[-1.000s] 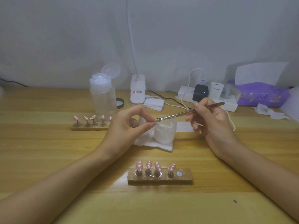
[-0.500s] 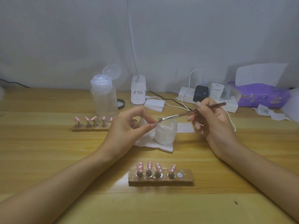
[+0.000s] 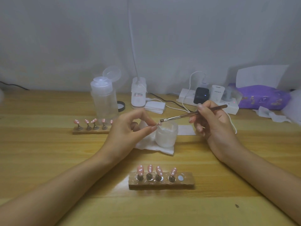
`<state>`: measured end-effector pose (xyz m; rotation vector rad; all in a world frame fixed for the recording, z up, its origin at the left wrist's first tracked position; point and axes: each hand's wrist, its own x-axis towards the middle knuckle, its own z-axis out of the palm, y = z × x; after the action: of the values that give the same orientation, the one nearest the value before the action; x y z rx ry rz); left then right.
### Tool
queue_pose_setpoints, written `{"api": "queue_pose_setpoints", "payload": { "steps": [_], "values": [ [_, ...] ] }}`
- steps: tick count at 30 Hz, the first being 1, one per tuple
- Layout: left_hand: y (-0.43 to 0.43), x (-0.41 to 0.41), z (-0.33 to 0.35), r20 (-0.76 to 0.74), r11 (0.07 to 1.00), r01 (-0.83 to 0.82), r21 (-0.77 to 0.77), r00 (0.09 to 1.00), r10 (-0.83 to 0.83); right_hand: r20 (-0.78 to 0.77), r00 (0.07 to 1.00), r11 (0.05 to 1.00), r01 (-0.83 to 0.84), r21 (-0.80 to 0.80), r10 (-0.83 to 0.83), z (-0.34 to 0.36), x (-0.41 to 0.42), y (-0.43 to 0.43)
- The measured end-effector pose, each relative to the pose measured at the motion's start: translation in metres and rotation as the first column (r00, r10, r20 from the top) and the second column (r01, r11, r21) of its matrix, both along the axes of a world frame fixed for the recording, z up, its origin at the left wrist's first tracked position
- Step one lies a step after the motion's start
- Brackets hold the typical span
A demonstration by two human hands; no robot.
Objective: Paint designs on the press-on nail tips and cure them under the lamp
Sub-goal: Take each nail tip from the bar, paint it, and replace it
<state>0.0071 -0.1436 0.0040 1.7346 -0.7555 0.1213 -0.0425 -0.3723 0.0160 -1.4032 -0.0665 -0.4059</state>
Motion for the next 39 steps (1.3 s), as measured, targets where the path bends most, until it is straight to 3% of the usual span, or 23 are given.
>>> {"api": "queue_pose_setpoints", "payload": {
  "steps": [39],
  "values": [
    [0.0011,-0.0001,0.0006,-0.017,1.0,-0.01,0.009,1.0,0.01,-0.009,1.0,0.999,0.029,-0.027,-0.029,-0.0011,0.0001,0.001]
  ]
}}
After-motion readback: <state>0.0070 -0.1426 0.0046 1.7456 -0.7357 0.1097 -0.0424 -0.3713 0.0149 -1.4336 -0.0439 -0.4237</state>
